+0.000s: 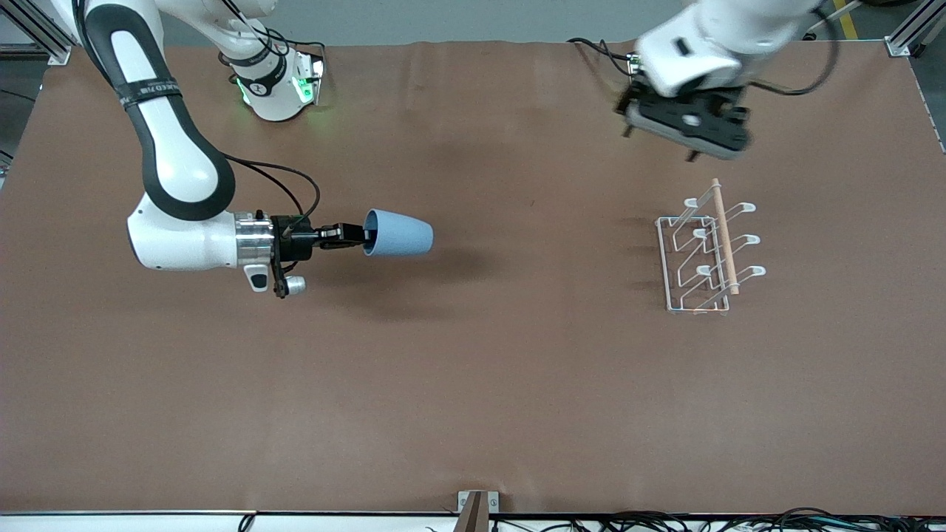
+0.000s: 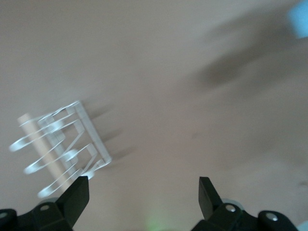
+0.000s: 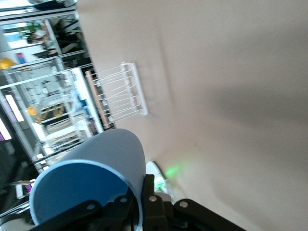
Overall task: Hang cup on cup holder
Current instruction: 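Lift the blue cup with the right gripper while the left gripper approaches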
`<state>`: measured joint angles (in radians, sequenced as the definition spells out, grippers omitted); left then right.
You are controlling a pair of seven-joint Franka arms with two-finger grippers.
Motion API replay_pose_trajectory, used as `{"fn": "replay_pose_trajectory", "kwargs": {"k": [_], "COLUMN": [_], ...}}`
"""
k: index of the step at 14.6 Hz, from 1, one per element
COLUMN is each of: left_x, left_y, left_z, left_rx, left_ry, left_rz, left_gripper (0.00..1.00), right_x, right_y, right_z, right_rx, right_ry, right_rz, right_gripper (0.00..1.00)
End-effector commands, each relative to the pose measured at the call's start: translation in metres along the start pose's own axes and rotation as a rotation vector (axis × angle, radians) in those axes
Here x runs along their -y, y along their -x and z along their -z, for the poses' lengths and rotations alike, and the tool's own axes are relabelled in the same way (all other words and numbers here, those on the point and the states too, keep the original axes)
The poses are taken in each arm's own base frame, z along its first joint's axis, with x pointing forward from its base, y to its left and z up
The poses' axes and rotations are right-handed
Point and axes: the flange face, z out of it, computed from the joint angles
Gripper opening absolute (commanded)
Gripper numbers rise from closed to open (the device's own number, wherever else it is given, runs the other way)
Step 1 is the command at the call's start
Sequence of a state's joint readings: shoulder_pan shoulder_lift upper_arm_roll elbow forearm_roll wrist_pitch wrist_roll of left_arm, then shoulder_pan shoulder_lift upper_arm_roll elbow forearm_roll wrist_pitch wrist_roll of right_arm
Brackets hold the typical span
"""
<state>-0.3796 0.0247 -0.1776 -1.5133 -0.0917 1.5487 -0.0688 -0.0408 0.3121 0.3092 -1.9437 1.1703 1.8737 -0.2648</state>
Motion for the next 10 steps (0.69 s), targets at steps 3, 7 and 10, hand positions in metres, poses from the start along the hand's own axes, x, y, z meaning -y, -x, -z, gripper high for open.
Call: {"fn": "replay_pose_trajectory", "kwargs": {"k": [3,7,10], "left_x": [-0.089,-0.147,-0.188], "left_y": [-0.046,-0.083,-0.096], "left_z": [-0.023,-0.051,-0.09], "left_rx": [-0.107,-0.154,-0.179], "left_ry": [0.137,0.164,0.171], "left_rz": [-0.15,-0.231,-0.276], "left_gripper": [1.0,1.0,1.0], "right_x": [-0.021,-0.025,-0.022], "right_y": [0.0,-0.002,0.0], "right_z": [-0.018,-0.026,-0.027], "right_rx": [0.131,0.179,0.197], "right_ry": [-0.164,-0.263,-0.27], "right_rz": [0.017,-0.014,-0.014], "right_gripper": [0.0,0.0,0.0]}}
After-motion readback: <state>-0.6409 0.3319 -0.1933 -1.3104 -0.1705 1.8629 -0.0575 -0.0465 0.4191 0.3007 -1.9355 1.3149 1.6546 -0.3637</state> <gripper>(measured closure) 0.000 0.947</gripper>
